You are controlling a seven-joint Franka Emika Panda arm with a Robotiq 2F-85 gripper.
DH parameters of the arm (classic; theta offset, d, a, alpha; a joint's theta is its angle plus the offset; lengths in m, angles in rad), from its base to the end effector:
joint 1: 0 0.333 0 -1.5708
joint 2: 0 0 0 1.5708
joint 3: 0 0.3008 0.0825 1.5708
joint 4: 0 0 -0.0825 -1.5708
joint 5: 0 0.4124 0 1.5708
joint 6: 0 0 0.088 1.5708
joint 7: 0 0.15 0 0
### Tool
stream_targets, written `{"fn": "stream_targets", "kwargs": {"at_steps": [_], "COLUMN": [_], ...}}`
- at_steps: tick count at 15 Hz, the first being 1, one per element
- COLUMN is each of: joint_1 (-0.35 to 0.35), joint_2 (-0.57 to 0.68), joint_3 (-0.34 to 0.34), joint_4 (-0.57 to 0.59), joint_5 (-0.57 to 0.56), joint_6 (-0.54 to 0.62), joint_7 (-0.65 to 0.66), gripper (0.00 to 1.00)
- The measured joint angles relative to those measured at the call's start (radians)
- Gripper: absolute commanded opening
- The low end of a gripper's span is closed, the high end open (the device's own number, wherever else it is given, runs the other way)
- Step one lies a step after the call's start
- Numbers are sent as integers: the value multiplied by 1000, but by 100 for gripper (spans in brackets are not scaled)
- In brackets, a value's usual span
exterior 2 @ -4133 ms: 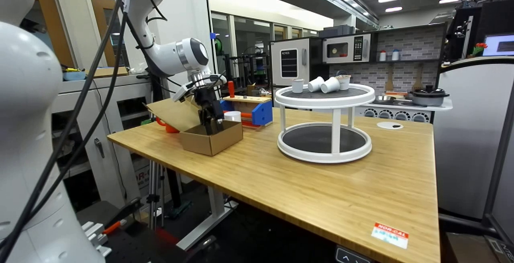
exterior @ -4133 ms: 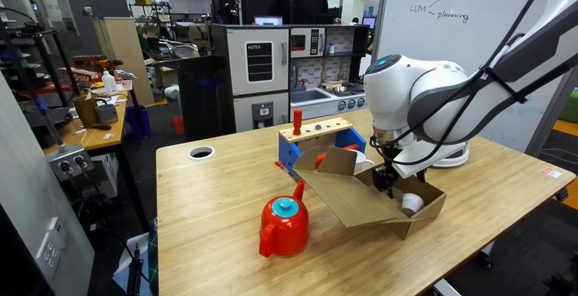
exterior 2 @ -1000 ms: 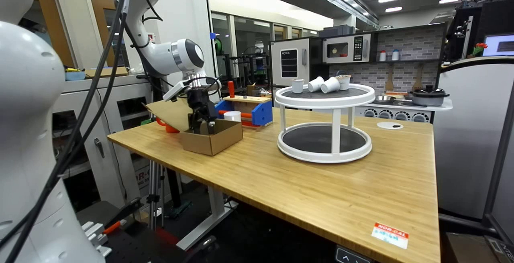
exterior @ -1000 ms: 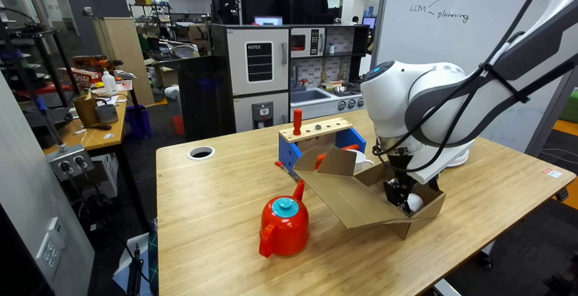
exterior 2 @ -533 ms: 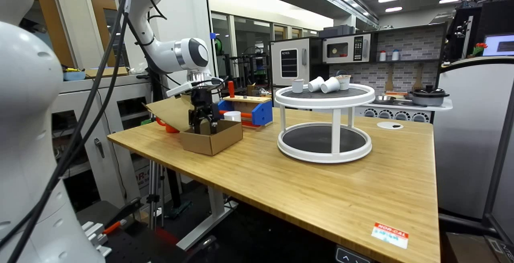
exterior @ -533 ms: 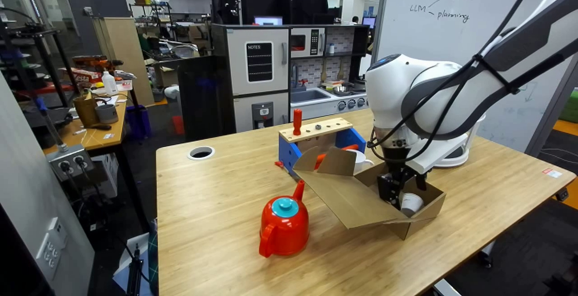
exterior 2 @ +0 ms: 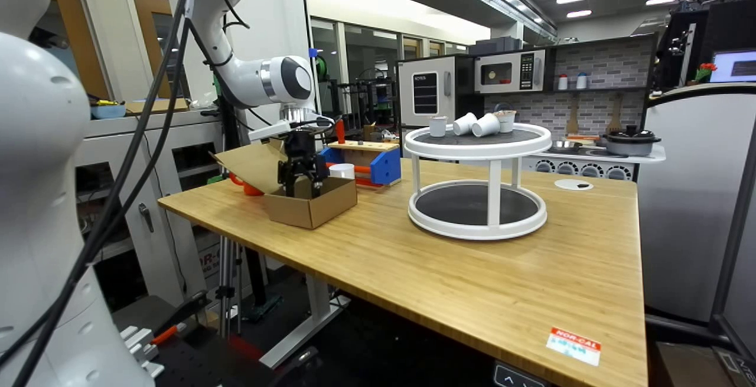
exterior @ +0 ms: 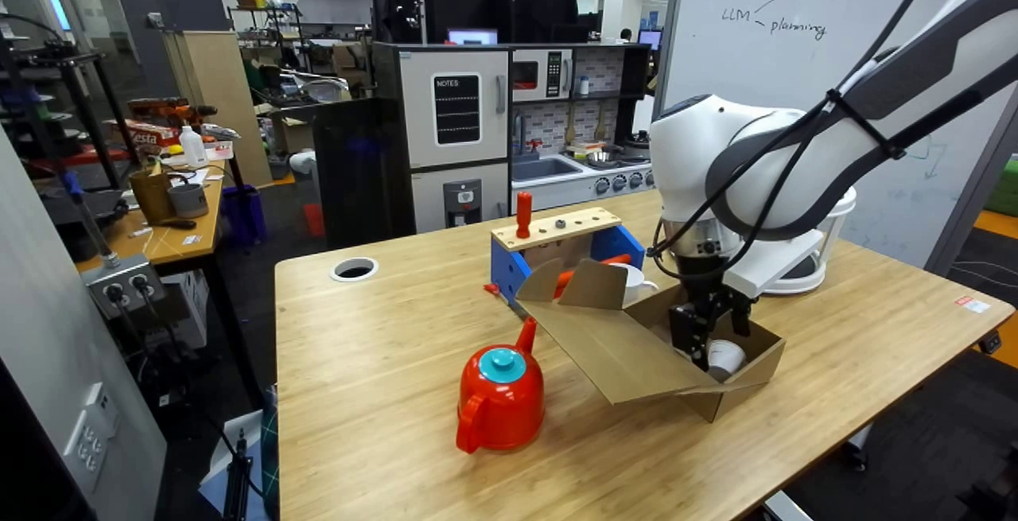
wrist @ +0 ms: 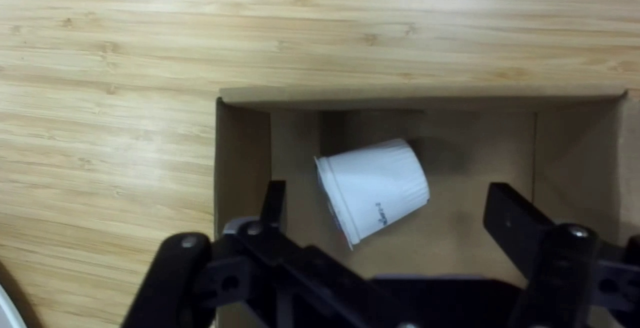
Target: Put one of the cups on the stand in the box and then put it back on the stand
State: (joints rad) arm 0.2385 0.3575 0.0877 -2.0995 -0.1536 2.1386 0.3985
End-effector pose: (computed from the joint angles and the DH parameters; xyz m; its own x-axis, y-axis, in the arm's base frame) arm 0.5191 0.1656 0.1496 0.9648 0.0046 -0.2628 0.0545 -0.9816 0.1829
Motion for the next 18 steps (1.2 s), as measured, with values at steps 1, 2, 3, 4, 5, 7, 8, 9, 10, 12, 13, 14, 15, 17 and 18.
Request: {"fn": "stream_targets", "kwargs": {"at_steps": [1, 2, 3, 4, 5, 7, 8, 9, 10, 12, 13, 14, 15, 17, 18], "joint_1": [-5, -10, -13, -15, -15, -15, -15, -15, -15, -15, -15, -15, -15, -15, -15], "joint_2": [0, 0, 0, 0, 0, 0, 0, 1, 1, 3, 4, 7, 9, 15, 16], "joint_3": [0, 0, 0, 0, 0, 0, 0, 0, 0, 1, 1, 2, 3, 6, 7], "joint_4": [0, 0, 0, 0, 0, 0, 0, 0, 0, 0, 0, 0, 0, 0, 0], "joint_5": [6, 10, 14, 16, 18, 23, 24, 24, 25, 26, 26, 29, 32, 54, 64], "joint_6": [0, 0, 0, 0, 0, 0, 0, 0, 0, 0, 0, 0, 0, 0, 0], "joint_7": [-9, -18, -24, -29, -32, -38, -40, -41, -43, -45, -46, -48, -52, -71, -81], "gripper": [100, 100, 100, 100, 100, 100, 100, 100, 100, 100, 100, 100, 100, 100, 100]}}
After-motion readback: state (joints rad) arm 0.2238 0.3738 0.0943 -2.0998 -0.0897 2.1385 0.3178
